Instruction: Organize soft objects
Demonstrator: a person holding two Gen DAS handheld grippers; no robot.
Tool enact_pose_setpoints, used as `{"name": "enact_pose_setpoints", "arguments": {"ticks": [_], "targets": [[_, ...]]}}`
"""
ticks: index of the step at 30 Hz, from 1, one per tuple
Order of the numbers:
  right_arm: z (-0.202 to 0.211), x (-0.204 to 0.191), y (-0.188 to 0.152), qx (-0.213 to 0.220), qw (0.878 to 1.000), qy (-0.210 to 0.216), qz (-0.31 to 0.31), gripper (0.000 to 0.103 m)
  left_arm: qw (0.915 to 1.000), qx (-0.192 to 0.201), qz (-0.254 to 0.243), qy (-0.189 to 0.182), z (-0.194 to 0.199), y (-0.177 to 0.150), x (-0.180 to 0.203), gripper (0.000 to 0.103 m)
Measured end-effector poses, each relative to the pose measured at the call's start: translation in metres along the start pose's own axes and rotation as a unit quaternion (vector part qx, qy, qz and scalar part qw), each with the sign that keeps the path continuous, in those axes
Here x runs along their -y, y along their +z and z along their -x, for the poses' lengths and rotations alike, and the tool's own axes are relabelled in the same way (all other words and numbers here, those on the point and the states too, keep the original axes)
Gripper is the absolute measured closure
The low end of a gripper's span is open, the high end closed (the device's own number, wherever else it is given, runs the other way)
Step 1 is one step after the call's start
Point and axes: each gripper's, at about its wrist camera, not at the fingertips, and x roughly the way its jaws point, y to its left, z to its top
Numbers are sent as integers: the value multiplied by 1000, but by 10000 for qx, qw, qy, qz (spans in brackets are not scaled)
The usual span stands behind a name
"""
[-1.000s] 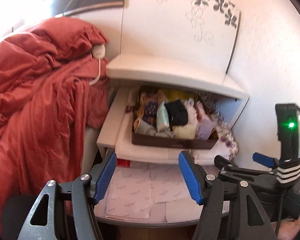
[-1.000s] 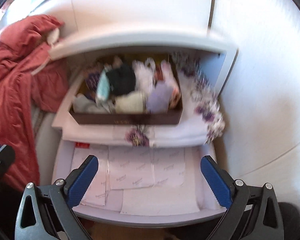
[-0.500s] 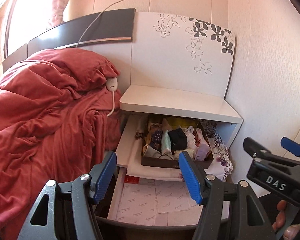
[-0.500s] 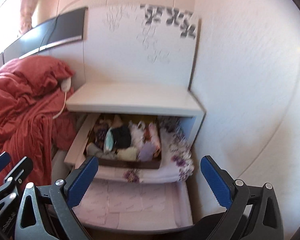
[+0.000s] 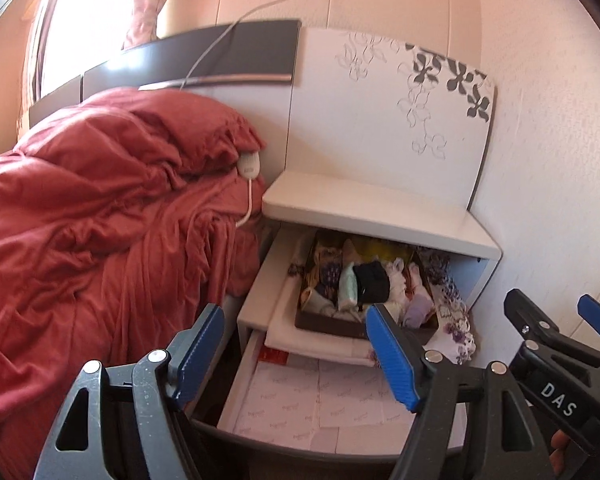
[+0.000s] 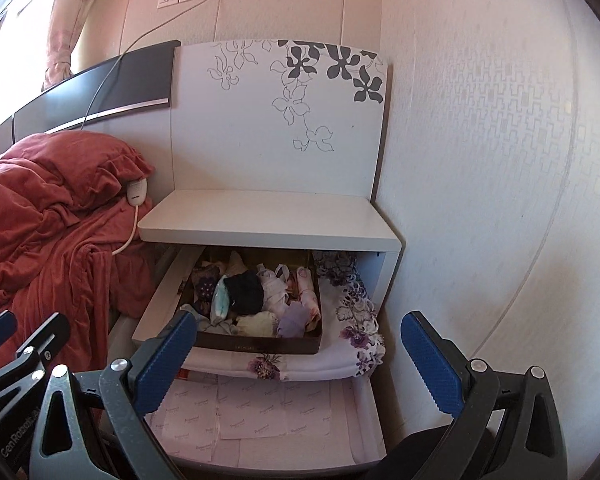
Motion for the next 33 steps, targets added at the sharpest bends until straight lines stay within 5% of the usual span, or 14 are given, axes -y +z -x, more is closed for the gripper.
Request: {"name": "enact_pose_setpoints", "arguments": {"ticks": [33], "targets": [[-5,-1,-6,-84,9999,80,-5,0,9998,-41,-142,-150,-2,-4,1,28]]}}
